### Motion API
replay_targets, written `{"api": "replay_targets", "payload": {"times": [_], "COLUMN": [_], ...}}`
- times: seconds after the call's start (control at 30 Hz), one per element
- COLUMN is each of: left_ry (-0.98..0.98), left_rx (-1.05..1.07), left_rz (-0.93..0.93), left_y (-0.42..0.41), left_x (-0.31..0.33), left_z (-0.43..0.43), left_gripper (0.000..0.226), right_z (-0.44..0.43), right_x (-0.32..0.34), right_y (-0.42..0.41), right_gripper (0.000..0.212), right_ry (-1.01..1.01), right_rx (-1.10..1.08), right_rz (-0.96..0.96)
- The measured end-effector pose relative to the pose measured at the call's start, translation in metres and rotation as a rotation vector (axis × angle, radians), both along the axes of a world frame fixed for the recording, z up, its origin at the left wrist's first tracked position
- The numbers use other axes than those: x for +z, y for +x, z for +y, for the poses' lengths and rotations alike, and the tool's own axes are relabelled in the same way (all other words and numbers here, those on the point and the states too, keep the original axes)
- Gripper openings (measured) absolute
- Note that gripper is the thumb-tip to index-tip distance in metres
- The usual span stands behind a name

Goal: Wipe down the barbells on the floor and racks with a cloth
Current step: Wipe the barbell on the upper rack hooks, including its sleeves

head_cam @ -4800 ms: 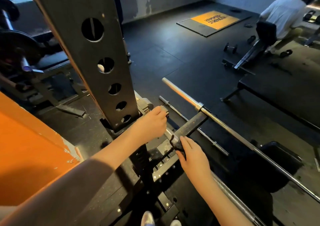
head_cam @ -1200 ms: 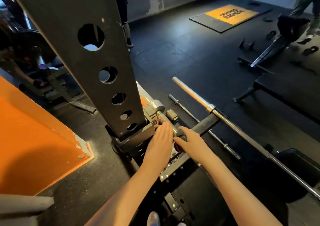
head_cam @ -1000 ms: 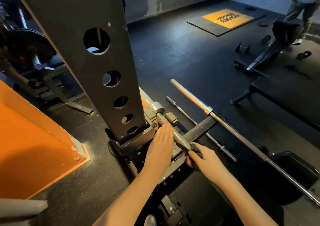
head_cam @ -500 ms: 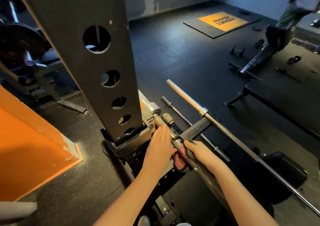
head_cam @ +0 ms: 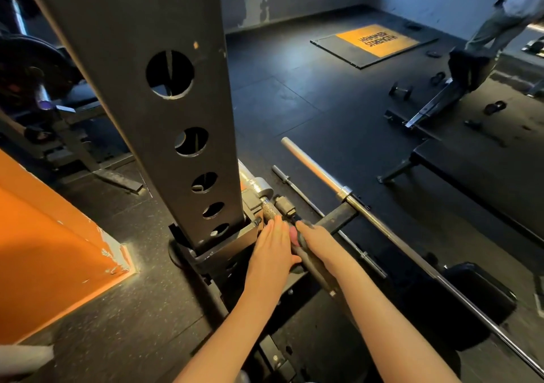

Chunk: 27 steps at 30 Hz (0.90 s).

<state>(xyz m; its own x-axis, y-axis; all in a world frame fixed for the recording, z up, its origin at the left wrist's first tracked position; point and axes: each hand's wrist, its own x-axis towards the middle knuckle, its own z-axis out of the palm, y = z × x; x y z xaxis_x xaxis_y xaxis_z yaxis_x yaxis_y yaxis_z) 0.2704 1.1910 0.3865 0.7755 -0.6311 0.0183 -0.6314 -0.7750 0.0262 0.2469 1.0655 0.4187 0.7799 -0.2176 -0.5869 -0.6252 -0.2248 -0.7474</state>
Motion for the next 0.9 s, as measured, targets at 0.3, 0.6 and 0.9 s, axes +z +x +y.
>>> {"api": "replay_targets", "payload": {"times": [0.3,0.6,0.9], "left_ry": [-0.031,-0.113,0.003], "left_rx": [-0.011,0.013,-0.006], "left_rz": [-0.017,0.045,0.015], "left_y": [-0.001,-0.001,0.000], "left_x": [0.001,0.005,-0.001], "left_z": [0.003,0.001,-0.001], "left_gripper": [0.084,0.082,0.085], "right_z": [-0.004,-0.010,0.000], "right_x": [0.009,0.006,0.004], "right_y": [-0.009,-0.034,-0.021], "right_gripper": [0.038,0.038,0.032], "right_ry": [-0.208,-0.086,-0.110], "right_rx": [0.065,0.000,0.015], "right_rz": [0.139,0.155,-0.029]}}
